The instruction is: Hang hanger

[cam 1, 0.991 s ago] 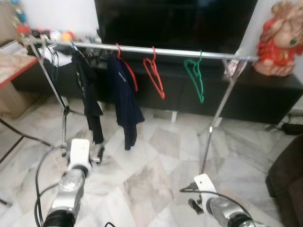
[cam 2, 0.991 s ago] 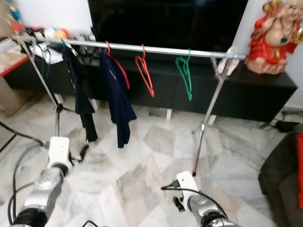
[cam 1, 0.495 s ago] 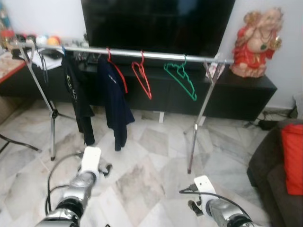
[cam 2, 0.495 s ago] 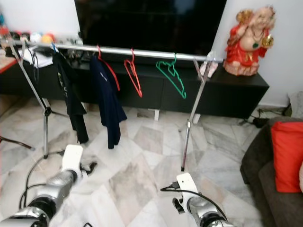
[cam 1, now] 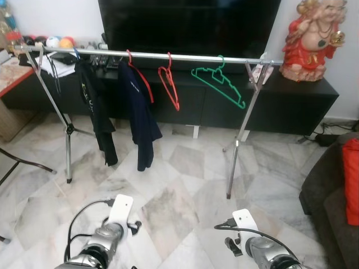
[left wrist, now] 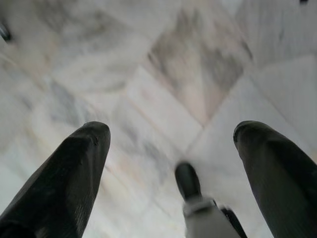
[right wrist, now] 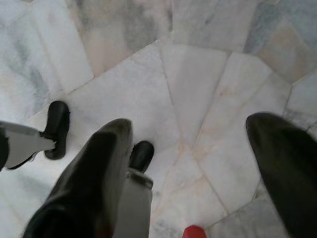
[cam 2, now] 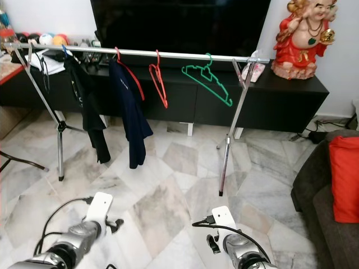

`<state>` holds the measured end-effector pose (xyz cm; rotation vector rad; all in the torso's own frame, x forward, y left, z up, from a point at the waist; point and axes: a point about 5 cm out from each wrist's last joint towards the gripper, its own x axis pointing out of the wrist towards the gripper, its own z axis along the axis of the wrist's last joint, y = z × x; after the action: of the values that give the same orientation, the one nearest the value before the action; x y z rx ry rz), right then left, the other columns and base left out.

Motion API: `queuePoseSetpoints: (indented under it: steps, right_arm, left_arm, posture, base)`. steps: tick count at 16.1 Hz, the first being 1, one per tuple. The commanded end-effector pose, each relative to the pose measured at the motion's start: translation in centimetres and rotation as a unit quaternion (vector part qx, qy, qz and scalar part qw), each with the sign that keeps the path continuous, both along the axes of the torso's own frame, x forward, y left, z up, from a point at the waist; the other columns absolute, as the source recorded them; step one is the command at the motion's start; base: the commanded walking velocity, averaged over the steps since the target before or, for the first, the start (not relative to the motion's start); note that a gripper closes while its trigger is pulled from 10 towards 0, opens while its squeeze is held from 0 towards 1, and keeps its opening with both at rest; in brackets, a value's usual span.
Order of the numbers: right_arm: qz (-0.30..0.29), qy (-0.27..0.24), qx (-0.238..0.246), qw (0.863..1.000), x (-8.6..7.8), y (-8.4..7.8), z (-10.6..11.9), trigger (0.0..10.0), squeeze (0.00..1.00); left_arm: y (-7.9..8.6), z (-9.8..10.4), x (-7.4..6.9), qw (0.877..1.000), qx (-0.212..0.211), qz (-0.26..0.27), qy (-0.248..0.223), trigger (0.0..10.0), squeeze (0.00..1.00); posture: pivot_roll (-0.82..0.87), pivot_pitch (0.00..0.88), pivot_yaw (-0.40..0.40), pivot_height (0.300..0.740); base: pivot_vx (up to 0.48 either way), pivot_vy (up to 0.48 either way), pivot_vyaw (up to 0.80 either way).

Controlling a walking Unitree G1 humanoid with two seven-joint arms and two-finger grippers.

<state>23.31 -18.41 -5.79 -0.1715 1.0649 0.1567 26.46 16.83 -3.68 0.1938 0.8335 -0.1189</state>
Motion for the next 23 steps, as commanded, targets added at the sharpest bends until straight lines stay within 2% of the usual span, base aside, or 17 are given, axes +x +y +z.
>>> queuePoseSetpoints:
  steps: [1, 3, 4, 5, 23]
  right_arm:
    - [-0.014, 0.002, 0.004, 1.0, -0.2, 0.0, -0.1, 10.0, 0.0]
    - [-0.019, 0.008, 0.001, 1.0, -0.6, -0.1, -0.3, 10.0, 0.0]
    - [-0.024, 0.013, -0.005, 1.0, -0.9, -0.2, -0.6, 10.0, 0.0]
    - [-0.026, 0.015, -0.006, 1.0, -1.1, -0.3, -0.7, 10.0, 0.0]
    - [-0.029, 0.017, -0.005, 0.999, -1.3, -0.2, -0.8, 10.0, 0.0]
  left_arm:
    - [-0.4, -0.9, -1.1, 1.0, 0.005, 0.0, 0.024, 10.0, 0.0]
    - [-0.5, -1.7, -2.2, 0.999, 0.001, 0.007, 0.041, 10.0, 0.0]
    - [-0.5, -2.4, -3.3, 0.998, 0.008, 0.008, 0.063, 10.0, 0.0]
    - [-0.5, -2.6, -3.6, 0.998, 0.015, 0.006, 0.066, 10.0, 0.0]
    - [-0.6, -2.6, -3.5, 0.998, 0.012, 0.006, 0.062, 10.0, 0.0]
  posture:
    - [-0.05, 0.0, -0.03, 0.74]
    - [-0.06, 0.0, -0.031, 0.74]
    - [-0.06, 0.0, -0.032, 0.74]
    - [-0.06, 0.0, -0.031, 0.74]
    - [-0.06, 0.0, -0.03, 0.74]
  base:
    - [0.0, 0.0, 0.0]
    - [0.0, 0.0, 0.0]
    - [0.0, 0.0, 0.0]
    - [0.0, 0.0, 0.0]
    - [0.0, 0.0, 0.0]
